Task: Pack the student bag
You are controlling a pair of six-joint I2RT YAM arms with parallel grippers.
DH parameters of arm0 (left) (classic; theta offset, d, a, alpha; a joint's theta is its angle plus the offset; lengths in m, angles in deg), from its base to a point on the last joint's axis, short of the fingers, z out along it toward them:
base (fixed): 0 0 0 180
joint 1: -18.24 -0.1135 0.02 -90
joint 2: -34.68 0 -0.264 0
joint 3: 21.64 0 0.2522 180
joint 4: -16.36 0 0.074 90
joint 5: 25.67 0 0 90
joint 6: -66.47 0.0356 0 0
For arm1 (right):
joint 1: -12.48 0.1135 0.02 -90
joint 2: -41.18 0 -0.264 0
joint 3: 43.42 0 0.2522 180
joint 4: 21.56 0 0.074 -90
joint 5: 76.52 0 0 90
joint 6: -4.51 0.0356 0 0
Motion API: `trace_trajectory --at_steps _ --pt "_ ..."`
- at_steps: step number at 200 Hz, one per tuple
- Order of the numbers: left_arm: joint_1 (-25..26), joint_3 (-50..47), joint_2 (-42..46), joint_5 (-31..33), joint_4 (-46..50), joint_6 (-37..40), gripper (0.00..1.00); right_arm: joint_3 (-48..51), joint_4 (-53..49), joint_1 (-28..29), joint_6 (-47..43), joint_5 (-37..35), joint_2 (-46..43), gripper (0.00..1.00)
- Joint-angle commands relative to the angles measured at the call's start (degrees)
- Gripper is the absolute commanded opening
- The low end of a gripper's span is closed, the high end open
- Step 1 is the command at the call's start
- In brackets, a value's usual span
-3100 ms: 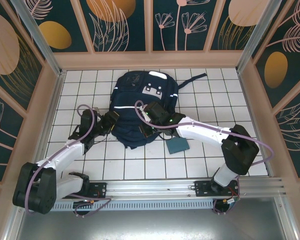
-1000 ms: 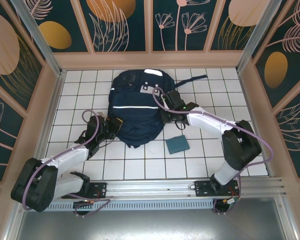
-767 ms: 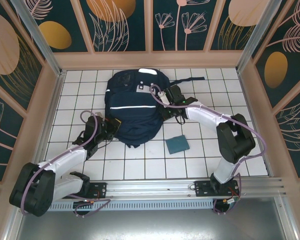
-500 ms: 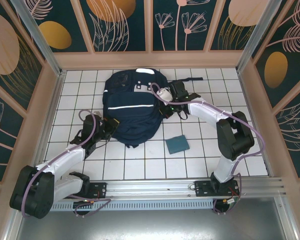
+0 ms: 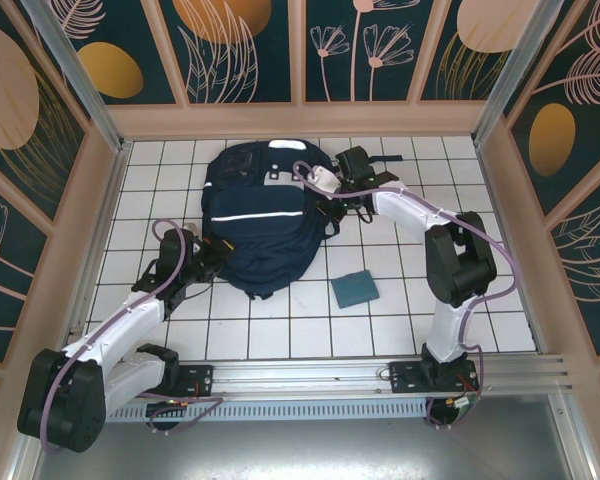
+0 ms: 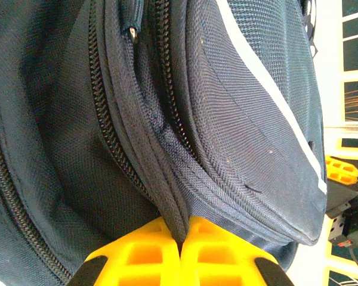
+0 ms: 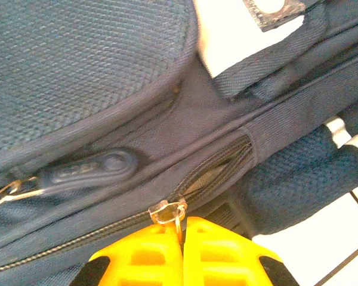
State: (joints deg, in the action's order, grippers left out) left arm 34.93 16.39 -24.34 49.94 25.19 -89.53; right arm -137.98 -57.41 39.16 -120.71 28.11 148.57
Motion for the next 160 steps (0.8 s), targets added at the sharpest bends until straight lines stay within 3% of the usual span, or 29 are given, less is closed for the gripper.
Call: trace_trajectory --at_steps 1,7,36,50,56,62,67,81,125,160 --pt "-2.1 -1.2 1.6 2.7 9.2 4.4 0.0 -3.2 0.4 -6.0 2.6 -13.7 0.0 0.0" --pt "-2.1 -0.6 1.6 2.2 9.4 5.0 0.0 -2.5 -0.6 -6.0 3.5 -13.3 -0.7 0.0" --pt "-2.1 3.2 1.8 1.5 11.9 8.1 0.19 4.1 -4.0 -5.8 8.4 -13.3 -7.3 0.0" --pt "-2.1 5.4 1.6 2.3 13.4 10.0 0.42 7.9 -4.0 -5.8 11.4 -13.8 -11.2 0.0" --pt "-2.1 6.4 1.4 2.8 14.1 10.8 0.5 9.0 -3.7 -5.8 13.1 -14.1 -12.7 0.09" --pt "-2.1 7.5 1.2 3.4 14.7 11.5 0.56 9.4 -3.5 -5.8 14.8 -14.2 -13.7 0.31" --pt "-2.1 8.3 1.1 4.0 15.1 12.1 0.59 9.5 -3.6 -5.8 16.1 -13.8 -14.6 0.43" --pt "-2.1 10.6 0.6 5.7 16.1 13.9 0.65 9.0 -4.1 -5.6 18.3 -10.7 -16.0 0.54" --pt "-0.8 19.8 -3.0 4.5 16.8 26.4 0.7 8.0 1.0 -5.4 38.7 -0.3 -17.3 0.62" --pt "8.2 33.2 -12.7 13.0 22.9 32.1 0.72 15.3 5.9 -5.7 55.4 -1.4 -22.2 0.73"
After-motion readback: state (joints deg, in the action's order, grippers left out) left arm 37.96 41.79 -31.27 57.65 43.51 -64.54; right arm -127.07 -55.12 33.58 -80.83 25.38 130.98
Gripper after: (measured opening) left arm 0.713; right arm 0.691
